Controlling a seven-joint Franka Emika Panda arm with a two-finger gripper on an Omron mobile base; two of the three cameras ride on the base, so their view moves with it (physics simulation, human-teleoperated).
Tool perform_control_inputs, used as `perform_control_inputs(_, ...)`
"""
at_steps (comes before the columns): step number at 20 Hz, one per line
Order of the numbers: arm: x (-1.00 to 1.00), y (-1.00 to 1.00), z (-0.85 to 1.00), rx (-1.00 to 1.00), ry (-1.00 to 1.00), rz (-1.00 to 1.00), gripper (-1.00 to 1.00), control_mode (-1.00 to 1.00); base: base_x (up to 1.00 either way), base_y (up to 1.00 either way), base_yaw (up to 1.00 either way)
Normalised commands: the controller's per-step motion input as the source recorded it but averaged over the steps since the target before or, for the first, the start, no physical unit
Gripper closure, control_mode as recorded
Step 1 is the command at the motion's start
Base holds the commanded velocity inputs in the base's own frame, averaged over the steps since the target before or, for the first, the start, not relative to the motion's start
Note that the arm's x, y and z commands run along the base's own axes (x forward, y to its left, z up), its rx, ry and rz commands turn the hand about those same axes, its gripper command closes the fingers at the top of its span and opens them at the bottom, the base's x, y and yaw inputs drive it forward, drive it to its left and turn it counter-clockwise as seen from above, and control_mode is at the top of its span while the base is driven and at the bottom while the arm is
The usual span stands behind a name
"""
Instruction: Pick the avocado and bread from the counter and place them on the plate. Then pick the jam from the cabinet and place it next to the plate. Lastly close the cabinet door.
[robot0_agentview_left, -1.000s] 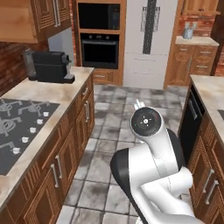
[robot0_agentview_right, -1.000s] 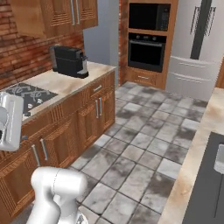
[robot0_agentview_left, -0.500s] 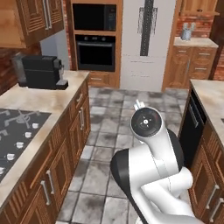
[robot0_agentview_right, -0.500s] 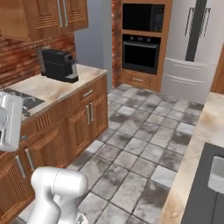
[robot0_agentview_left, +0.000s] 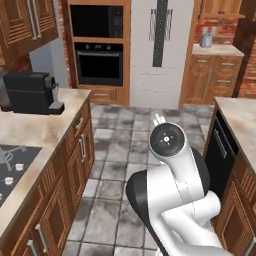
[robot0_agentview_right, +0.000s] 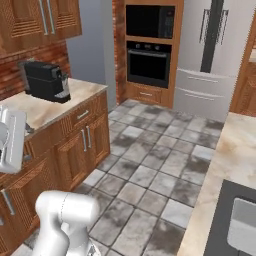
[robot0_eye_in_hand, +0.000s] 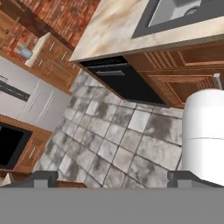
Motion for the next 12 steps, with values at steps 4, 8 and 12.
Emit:
perform_control_inputs(4, 0.00, 0.00, 0.00, 0.00, 0.00, 0.00, -1.00, 1.00, 0.62, 0.00, -0.14)
perform_control_inputs(8, 0.00, 0.00, 0.00, 0.00, 0.00, 0.00, -1.00, 1.00, 0.72, 0.00, -0.13)
perform_control_inputs(12, 0.00, 0.00, 0.00, 0.00, 0.00, 0.00, -1.00, 1.00, 0.81, 0.00, -0.12)
